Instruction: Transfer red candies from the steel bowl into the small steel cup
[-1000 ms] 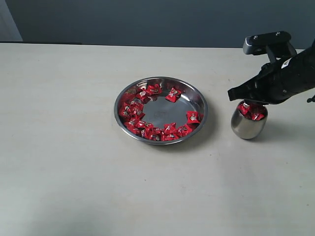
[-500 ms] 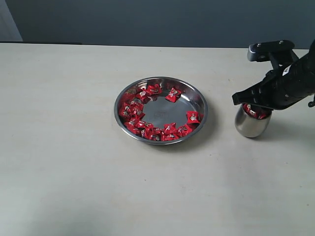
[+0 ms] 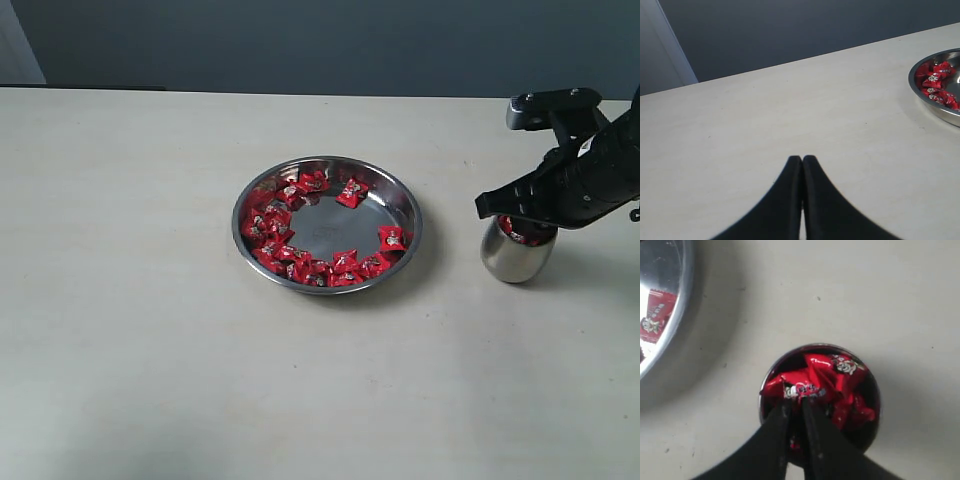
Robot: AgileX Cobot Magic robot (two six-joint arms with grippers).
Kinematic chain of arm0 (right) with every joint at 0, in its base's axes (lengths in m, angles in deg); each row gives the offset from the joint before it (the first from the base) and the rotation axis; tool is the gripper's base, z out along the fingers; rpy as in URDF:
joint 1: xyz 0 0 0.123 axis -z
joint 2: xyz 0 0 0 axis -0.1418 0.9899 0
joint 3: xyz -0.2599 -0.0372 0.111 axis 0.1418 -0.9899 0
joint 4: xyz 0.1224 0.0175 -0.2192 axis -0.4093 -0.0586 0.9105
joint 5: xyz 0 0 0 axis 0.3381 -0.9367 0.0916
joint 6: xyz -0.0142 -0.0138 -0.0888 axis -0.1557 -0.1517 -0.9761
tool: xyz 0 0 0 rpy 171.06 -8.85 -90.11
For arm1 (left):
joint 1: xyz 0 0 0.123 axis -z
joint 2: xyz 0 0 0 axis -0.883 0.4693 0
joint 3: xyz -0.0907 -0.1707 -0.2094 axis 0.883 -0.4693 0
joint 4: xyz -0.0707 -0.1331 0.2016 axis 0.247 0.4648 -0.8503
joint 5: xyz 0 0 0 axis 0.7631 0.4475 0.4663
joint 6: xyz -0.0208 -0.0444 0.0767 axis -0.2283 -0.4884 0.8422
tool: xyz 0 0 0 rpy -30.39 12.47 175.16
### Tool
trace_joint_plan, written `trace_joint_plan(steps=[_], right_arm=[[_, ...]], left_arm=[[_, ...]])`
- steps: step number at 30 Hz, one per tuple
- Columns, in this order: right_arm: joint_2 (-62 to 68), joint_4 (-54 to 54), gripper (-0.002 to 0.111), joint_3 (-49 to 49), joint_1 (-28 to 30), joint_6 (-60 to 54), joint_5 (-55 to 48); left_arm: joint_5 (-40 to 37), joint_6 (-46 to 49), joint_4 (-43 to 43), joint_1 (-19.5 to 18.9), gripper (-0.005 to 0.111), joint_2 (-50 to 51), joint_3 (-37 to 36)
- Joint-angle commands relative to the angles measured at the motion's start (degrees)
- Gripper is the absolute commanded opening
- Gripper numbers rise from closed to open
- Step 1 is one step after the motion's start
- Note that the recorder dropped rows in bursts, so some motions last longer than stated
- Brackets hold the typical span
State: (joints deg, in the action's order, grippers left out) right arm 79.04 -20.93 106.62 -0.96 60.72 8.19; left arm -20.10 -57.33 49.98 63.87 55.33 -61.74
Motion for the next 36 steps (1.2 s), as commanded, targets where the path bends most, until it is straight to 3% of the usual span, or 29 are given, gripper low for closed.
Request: trace_joint_plan(steps=[1,26,36], right_arm=[[0.1,-0.1,0.026,-0.2,0.4,-0.6,0.1],[-2.6,0.8,0.029,0.0,0.4,-0.6,2.9],[-12.8,1.6,0.029,0.0,0.4,1.0,2.0]], left_arm=[[0.4,-0.3,-0.2,0.0,0.000,-0.2,0.1],[0.4,-0.3,-0.2,0.0,0.000,-0.2,0.1],[0.4,-0.3,-0.2,0.0,0.000,-0.2,0.1]])
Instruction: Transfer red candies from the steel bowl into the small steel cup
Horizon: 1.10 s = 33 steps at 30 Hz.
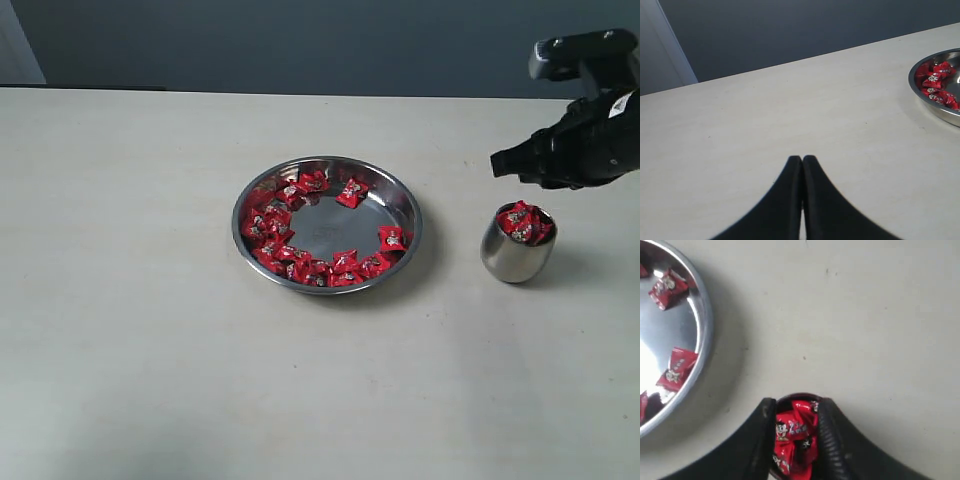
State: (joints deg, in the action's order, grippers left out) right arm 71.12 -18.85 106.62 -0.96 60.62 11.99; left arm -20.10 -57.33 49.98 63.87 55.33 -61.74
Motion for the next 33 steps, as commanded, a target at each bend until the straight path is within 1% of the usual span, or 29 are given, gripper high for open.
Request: trace_joint_plan(steps=[1,2,3,5,9,15,17,18,20,24,26,27,29,30,31,32,33], right_arm=[[-6.4,-1.5,0.028,0.0,0.4,1.7,-3.9],[-7.9,-2.3,0.025,0.0,0.4,1.8,-5.3],[-9.2,-2.8,0.018,0.0,0.3,1.8,-6.8],[-11.9,-3.0,-0.001,0.0,-0.3,1.8,-8.2],[-17.6,-5.3,0.000,0.0,-1.9,1.8,-10.8],[-23.4,-6.5,0.000,0.0,-2.0,1.8,-18.7],[-24.1,-6.5,0.000,0.0,-2.0,1.8,-18.5],[-24.8,-5.8,0.000,0.0,-2.0,1.8,-14.8],[-24.9,-5.7,0.000,0.0,-2.0,1.8,-11.2],[-24.8,-5.6,0.000,-0.4,-2.0,2.4,-11.7],[-24.7,-4.9,0.000,-4.7,-2.4,2.0,-6.4],[-26.0,-5.2,0.000,-9.8,-2.2,2.0,2.9],[-31.0,-7.7,0.000,-18.7,-2.2,2.0,14.5],[-33.9,-7.7,0.000,-21.8,-2.0,2.0,17.3],[-39.9,-7.7,0.000,-27.2,0.2,2.0,19.4],[-46.7,-7.4,0.000,-31.0,3.0,2.0,19.0],[-50.4,-7.1,0.000,-33.6,5.3,2.0,19.0]], left_arm=[[0.4,-0.3,-0.2,0.0,0.000,-0.2,0.1],[0.4,-0.3,-0.2,0.0,0.000,-0.2,0.1],[0.4,-0.3,-0.2,0.0,0.000,-0.2,0.1],[0.4,-0.3,-0.2,0.0,0.000,-0.2,0.1],[0.4,-0.3,-0.2,0.0,0.000,-0.2,0.1],[0.4,-0.3,-0.2,0.0,0.000,-0.2,0.1],[0.4,-0.3,-0.2,0.0,0.000,-0.2,0.1],[0.4,-0.3,-0.2,0.0,0.000,-0.2,0.1],[0.4,-0.3,-0.2,0.0,0.000,-0.2,0.1],[0.4,-0.3,-0.2,0.0,0.000,-0.2,0.1],[0.4,-0.3,-0.2,0.0,0.000,-0.2,0.1],[0.4,-0.3,-0.2,0.0,0.000,-0.2,0.1],[0.4,-0.3,-0.2,0.0,0.000,-0.2,0.1],[0.4,-0.3,-0.2,0.0,0.000,-0.2,0.1],[0.4,-0.3,-0.2,0.0,0.000,-0.2,0.1],[0.4,-0.3,-0.2,0.0,0.000,-0.2,0.1],[0.4,-0.3,-0.2,0.0,0.000,-0.2,0.1]])
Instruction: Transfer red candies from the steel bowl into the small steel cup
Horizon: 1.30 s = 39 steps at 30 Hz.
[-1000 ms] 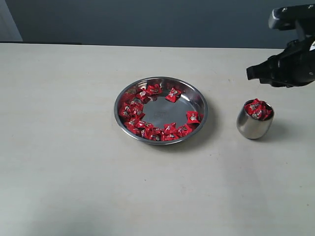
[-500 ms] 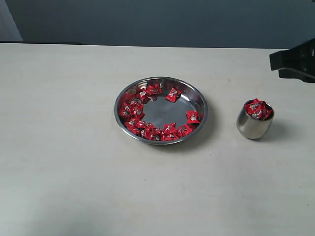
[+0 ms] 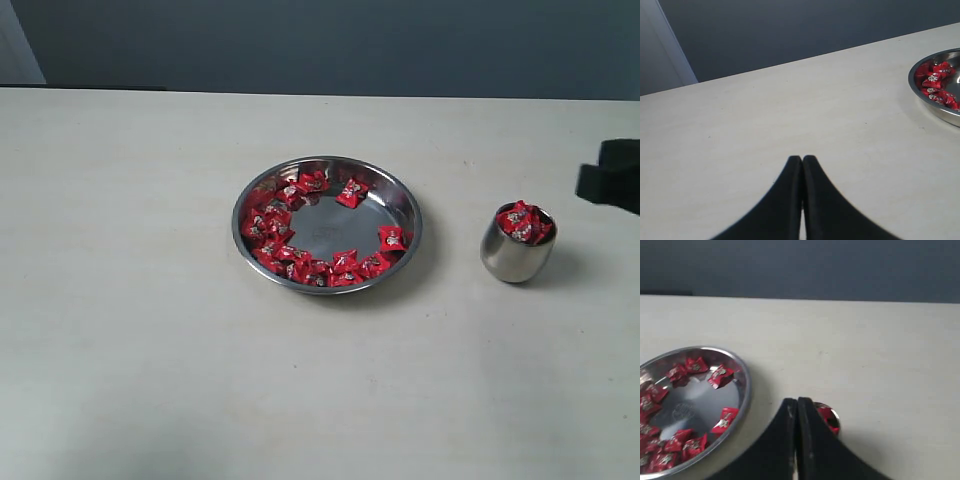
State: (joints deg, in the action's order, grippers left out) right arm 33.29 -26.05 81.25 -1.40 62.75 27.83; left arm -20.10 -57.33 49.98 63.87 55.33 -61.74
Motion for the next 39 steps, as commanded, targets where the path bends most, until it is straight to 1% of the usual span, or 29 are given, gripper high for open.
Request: trace_joint_plan(steps=[1,3,5,8,11,16,18,22,30,36,39], right_arm=[[-18.5,0.3,0.000,-11.4,8.7,-0.1,3.1],[-25.4,0.5,0.000,-15.9,11.6,-0.1,0.1],[-30.2,0.5,0.000,-18.7,11.8,-0.1,-3.2],[-35.0,0.9,0.000,-21.6,11.8,-0.1,-3.2],[-39.7,0.7,0.000,-23.4,13.1,-0.1,-3.6],[-47.9,0.8,0.000,-25.8,19.2,-0.1,-7.6],[-48.4,1.4,0.000,-25.8,21.9,-0.1,-10.9],[-48.4,1.7,0.000,-25.8,25.5,-0.1,-10.7],[-48.4,5.5,0.000,-25.8,25.7,-0.1,-10.2],[-48.4,8.6,0.000,-25.8,25.7,6.7,-10.2],[-48.4,9.3,0.000,-25.8,25.7,7.1,-10.2]], left_arm=[[0.4,-0.3,-0.2,0.0,0.000,-0.2,0.1],[0.4,-0.3,-0.2,0.0,0.000,-0.2,0.1],[0.4,-0.3,-0.2,0.0,0.000,-0.2,0.1],[0.4,-0.3,-0.2,0.0,0.000,-0.2,0.1],[0.4,-0.3,-0.2,0.0,0.000,-0.2,0.1],[0.4,-0.3,-0.2,0.0,0.000,-0.2,0.1],[0.4,-0.3,-0.2,0.0,0.000,-0.2,0.1],[0.4,-0.3,-0.2,0.0,0.000,-0.2,0.1],[0.4,-0.3,-0.2,0.0,0.000,-0.2,0.1],[0.4,-0.3,-0.2,0.0,0.000,-0.2,0.1],[0.4,-0.3,-0.2,0.0,0.000,-0.2,0.1]])
